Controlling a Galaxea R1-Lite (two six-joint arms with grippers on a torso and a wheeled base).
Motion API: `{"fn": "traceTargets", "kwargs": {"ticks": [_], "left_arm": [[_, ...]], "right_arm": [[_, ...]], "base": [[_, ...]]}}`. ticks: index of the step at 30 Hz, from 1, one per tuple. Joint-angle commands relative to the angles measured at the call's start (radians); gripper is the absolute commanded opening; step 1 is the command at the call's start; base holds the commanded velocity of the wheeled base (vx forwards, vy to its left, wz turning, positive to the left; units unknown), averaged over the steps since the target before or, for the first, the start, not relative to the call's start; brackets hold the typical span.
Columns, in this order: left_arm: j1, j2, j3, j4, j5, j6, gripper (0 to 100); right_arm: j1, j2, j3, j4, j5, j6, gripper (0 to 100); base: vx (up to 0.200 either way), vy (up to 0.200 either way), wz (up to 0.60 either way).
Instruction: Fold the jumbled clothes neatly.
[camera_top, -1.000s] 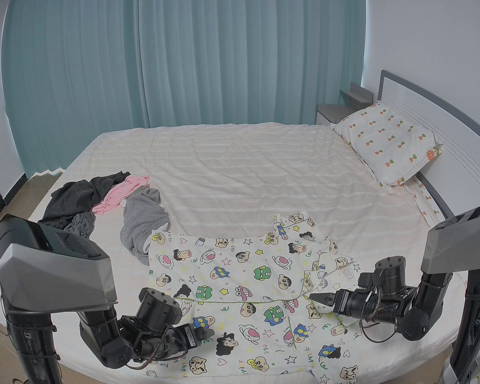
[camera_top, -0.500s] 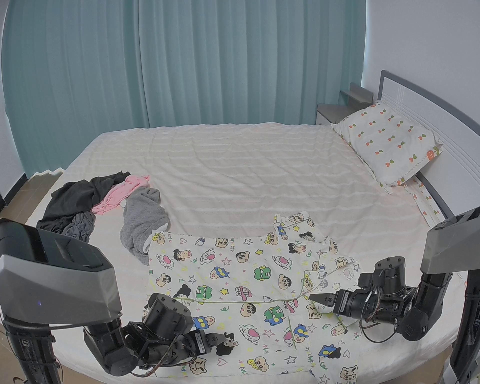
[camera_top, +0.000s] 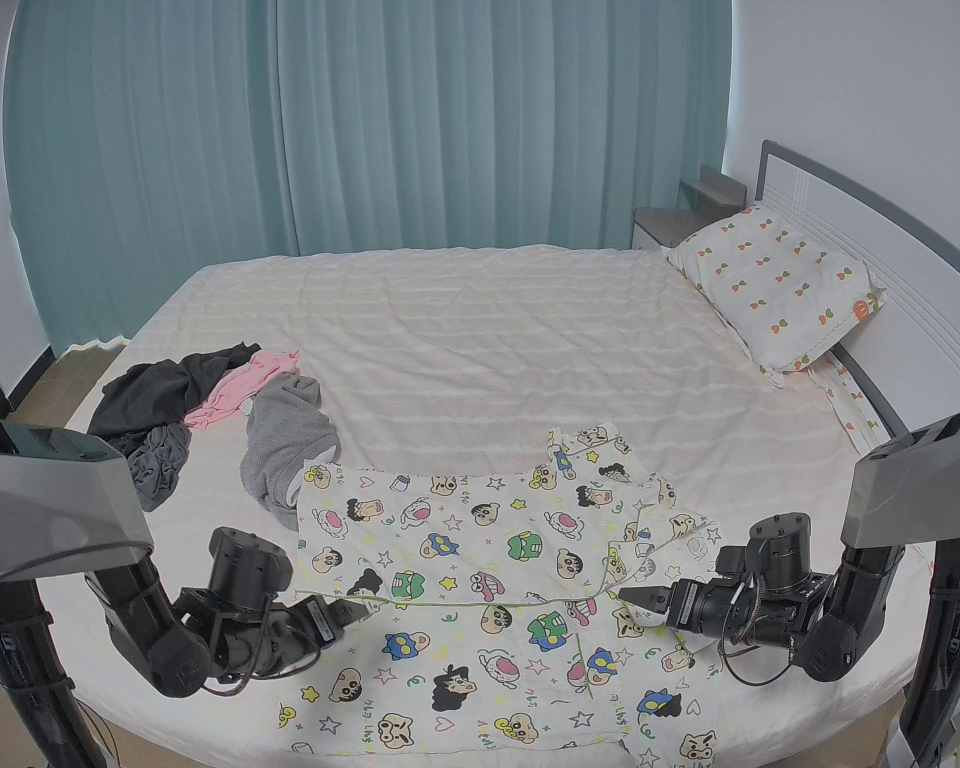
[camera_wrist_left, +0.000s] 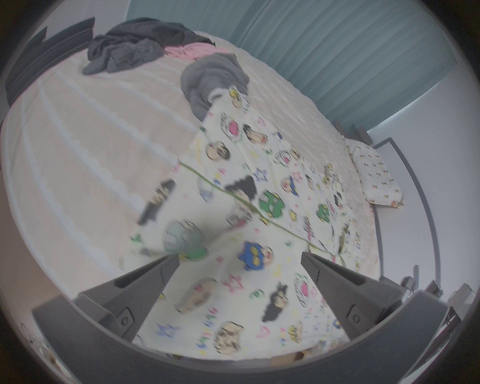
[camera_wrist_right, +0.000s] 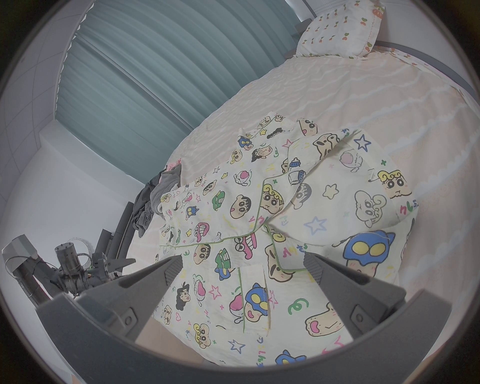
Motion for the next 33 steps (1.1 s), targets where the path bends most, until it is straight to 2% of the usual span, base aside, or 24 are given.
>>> {"fn": "traceTargets", "kwargs": {"ticks": [1, 4, 5, 8, 12, 21, 25, 33], "left_arm": [[0.077, 0.056, -0.004, 0.006, 0.013, 0.074, 100], [0.076, 0.093, -0.009, 0.003, 0.030, 0.097, 100], [0.074, 0.171, -0.029, -0.018, 0.091, 0.138, 100], [0.071, 0.244, -0.041, -0.092, 0.130, 0.164, 100], [0.042, 0.251, -0.029, -0.133, 0.128, 0.160, 100], [-0.096, 0.222, -0.004, -0.129, 0.126, 0.112, 100], [-0.145, 0.196, -0.007, -0.084, 0.123, 0.104, 100], [-0.245, 0.148, -0.006, -0.017, 0.107, 0.014, 100]], "right_arm": [[0.000, -0.002, 0.000, 0.000, 0.001, 0.000, 100], [0.000, -0.002, 0.000, 0.000, 0.001, 0.000, 100], [0.000, -0.002, 0.000, 0.000, 0.001, 0.000, 100], [0.000, -0.002, 0.000, 0.000, 0.001, 0.000, 100], [-0.001, -0.002, 0.000, 0.000, 0.001, 0.000, 100], [0.000, -0.002, 0.000, 0.000, 0.001, 0.000, 100], [0.000, -0.002, 0.000, 0.000, 0.001, 0.000, 100], [-0.001, -0.001, 0.000, 0.000, 0.001, 0.000, 100]], "base": [[0.000, 0.000, 0.00], [0.000, 0.000, 0.00], [0.000, 0.000, 0.00], [0.000, 0.000, 0.00], [0.000, 0.000, 0.00], [0.000, 0.000, 0.00], [0.000, 0.000, 0.00], [0.000, 0.000, 0.00]]}}
